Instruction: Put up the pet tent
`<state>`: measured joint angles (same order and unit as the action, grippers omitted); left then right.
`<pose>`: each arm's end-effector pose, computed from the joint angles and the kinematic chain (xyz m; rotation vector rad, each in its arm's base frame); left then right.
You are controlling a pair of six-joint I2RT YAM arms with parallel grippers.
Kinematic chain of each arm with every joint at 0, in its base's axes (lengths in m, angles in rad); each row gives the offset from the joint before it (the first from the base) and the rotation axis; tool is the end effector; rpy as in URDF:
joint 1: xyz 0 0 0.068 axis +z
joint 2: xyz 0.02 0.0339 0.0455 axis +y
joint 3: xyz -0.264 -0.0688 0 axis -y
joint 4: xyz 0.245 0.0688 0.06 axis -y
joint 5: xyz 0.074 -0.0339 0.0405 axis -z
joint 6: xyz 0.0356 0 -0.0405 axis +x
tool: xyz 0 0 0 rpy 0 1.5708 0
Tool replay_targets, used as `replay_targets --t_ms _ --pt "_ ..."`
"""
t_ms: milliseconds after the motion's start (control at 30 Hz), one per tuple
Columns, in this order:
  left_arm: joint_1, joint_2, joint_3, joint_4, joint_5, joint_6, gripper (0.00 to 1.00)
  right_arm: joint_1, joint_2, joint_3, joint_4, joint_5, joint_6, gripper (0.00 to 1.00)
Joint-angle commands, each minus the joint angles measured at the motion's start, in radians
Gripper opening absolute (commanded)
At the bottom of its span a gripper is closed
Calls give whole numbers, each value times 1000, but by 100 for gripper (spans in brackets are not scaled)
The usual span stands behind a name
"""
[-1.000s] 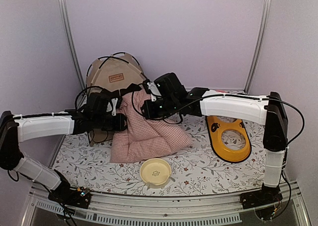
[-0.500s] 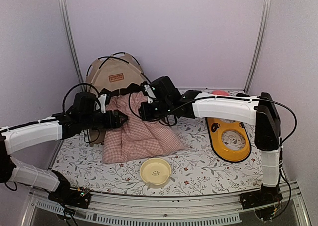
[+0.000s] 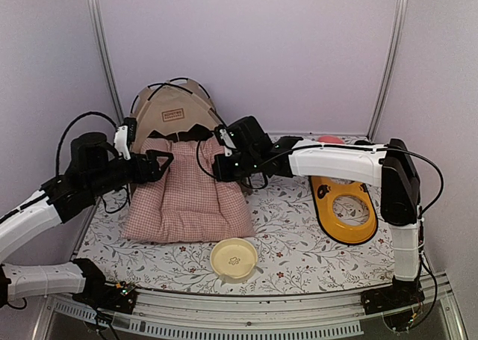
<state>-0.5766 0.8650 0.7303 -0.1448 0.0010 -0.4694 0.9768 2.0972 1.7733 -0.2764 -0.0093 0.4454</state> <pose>0.1718 -0.1118 0.3107 0.1033 1.9113 -0.7211 0.2764 0.4099 0.2588 -0.6069 2.2086 0.7963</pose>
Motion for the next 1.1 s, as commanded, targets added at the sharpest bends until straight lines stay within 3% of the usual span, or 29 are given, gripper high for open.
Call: replay_targets --t_ms 0,333,667,800,1067 --pt "8 7 75 -91 -205 -7 94 1 4 -13 28 10 -2 0" --pt "100 39 170 -147 -288 88 99 -42 -8 -39 23 0 8 0" --pt "305 135 176 -143 -162 163 99 -53 -27 -46 47 -24 -7 0" --pt "314 198 161 -99 -117 183 95 -53 -34 -48 49 -20 -19 0" --pt "317 300 139 9 -120 201 78 -70 -71 -62 43 -12 -56 0"
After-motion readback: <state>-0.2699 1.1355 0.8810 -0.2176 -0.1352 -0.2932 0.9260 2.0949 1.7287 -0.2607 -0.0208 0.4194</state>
